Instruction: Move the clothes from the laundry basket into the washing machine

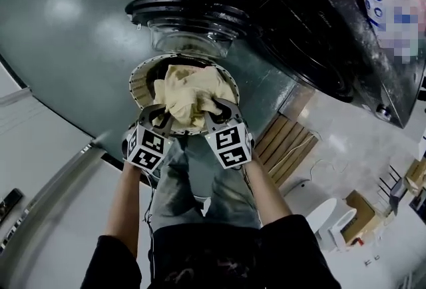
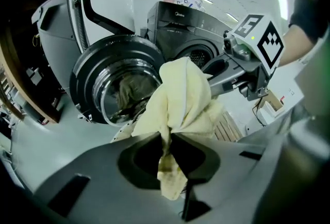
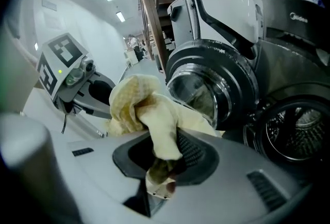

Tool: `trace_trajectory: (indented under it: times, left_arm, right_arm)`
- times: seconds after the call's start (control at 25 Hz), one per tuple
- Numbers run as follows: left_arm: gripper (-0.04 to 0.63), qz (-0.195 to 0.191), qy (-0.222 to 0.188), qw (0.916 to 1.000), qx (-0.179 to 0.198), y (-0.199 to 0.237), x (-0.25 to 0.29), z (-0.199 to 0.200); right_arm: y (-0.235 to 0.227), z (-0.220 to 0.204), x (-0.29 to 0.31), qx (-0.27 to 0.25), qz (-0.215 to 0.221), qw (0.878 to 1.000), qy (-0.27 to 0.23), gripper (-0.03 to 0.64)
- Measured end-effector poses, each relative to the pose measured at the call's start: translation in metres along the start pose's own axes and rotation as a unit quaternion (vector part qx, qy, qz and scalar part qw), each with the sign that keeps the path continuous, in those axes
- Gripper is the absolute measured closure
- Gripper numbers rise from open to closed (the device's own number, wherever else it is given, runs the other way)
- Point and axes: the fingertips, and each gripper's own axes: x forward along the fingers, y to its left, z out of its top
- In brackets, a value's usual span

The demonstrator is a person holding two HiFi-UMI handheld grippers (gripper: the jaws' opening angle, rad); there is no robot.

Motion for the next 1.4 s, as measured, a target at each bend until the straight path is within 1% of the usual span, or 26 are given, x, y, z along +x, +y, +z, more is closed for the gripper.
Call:
trace_trajectory:
  times: [0.12,0.24,0.48,0.68,0.8,1.04,1.16,1.4]
  left_arm:
    - [0.529,0.014,-0.011,0.9998,-0.001,-0.009,-0.023,0.019]
    - [0.529,0.032,-0.022,0.9992,-0.006,-0.016,-0.043,0.036]
    - [0.529,0.075,-0.041,0.9959,-0.030,-0.036,-0.082,0.074]
    - [0.529,0.089,-0.066,0.9933,-0.035,-0.049,-0.108,0.108]
    - [0.529,0.091,-0.080,0.9921,-0.033,-0.053,-0.117,0.124]
    - [0.529,0.086,-0.111,0.9900,-0.015,-0.063,-0.126,0.156]
    - [0.529,0.077,-0.128,0.9888,0.002,-0.072,-0.132,0.169]
    - [0.529,0.055,-0.159,0.9848,0.044,-0.092,-0.143,0.195]
  right_arm:
    - [0.001,0.016,-0.026,0.005,0.013,1.000,-0.017,0.531]
    - [0.002,0.034,-0.050,-0.005,0.025,0.999,-0.038,0.531]
    - [-0.002,0.059,-0.098,-0.009,0.055,0.997,-0.061,0.531]
    - [-0.008,0.079,-0.133,-0.023,0.057,0.995,-0.075,0.531]
    - [-0.014,0.089,-0.149,-0.020,0.047,0.995,-0.090,0.531]
    - [-0.030,0.097,-0.176,-0.008,0.016,0.994,-0.112,0.531]
    - [-0.035,0.101,-0.196,0.000,-0.004,0.993,-0.122,0.531]
    - [-0.041,0.099,-0.238,0.007,-0.062,0.987,-0.146,0.531]
